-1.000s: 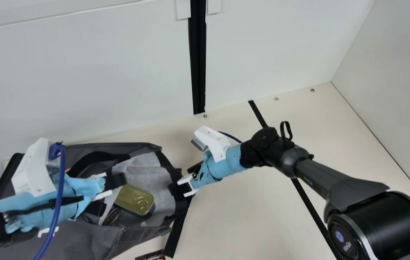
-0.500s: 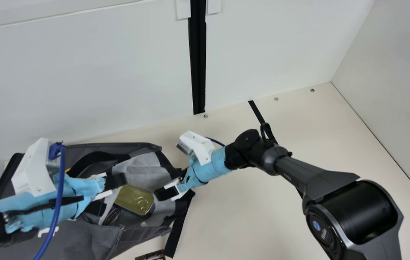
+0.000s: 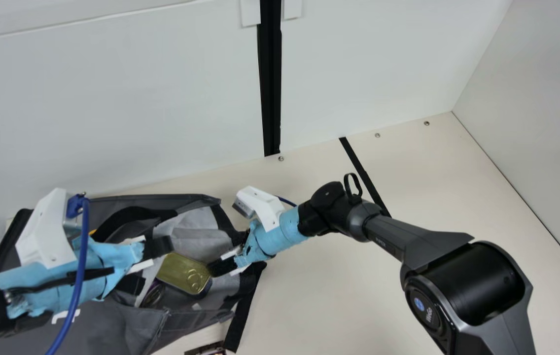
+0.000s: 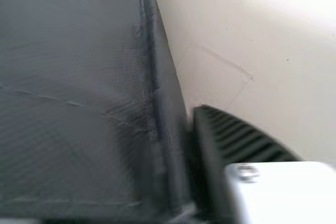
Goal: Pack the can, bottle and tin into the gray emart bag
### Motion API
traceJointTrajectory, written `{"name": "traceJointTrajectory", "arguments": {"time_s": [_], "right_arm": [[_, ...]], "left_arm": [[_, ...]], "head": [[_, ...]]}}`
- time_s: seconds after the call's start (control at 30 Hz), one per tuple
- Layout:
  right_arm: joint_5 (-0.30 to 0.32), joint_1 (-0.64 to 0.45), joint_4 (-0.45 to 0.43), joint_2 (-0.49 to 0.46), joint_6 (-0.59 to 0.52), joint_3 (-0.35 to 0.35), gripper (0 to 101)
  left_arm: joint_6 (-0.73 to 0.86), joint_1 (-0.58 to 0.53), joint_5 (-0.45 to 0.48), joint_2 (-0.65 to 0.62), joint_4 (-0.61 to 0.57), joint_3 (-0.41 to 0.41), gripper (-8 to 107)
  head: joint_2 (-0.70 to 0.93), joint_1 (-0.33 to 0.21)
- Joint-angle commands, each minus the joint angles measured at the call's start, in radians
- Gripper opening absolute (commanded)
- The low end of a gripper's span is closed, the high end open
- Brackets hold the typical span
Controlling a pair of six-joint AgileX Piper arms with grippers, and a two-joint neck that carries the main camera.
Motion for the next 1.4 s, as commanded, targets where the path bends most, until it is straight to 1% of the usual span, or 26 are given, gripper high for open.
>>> {"name": "traceJointTrajectory", "arguments": {"time_s": [0.0, 0.07, 0.1, 0.47, 0.73, 0.93, 1.37], "right_arm": [[0.01, -0.004, 0.005, 0.0, -0.002, 0.006, 17], [0.02, -0.008, 0.016, -0.002, -0.002, 0.012, 4], [0.025, -0.011, 0.022, -0.003, -0.003, 0.016, 0], [0.103, -0.049, 0.104, -0.024, -0.004, 0.061, 0], [0.155, -0.086, 0.145, -0.064, -0.003, 0.091, 0], [0.184, -0.122, 0.167, -0.11, -0.001, 0.119, 0], [0.228, -0.211, 0.188, -0.243, 0.012, 0.182, 0]], "left_arm": [[0.0, 0.0, 0.0, 0.0, 0.0, 0.0, 10], [0.0, 0.0, 0.0, 0.0, 0.0, 0.0, 10], [0.0, 0.0, 0.0, 0.0, 0.0, 0.0, 10], [0.0, 0.0, 0.0, 0.0, 0.0, 0.0, 10], [-0.003, -0.001, 0.001, 0.001, 0.002, -0.002, 10], [0.024, 0.006, 0.003, 0.01, -0.016, -0.017, 10], [0.16, 0.058, 0.034, 0.044, -0.1, -0.08, 10]], "head": [[-0.002, -0.023], [-0.002, -0.023], [-0.002, -0.023], [-0.002, -0.023], [-0.002, -0.023], [-0.002, -0.023], [-0.002, -0.023]]}}
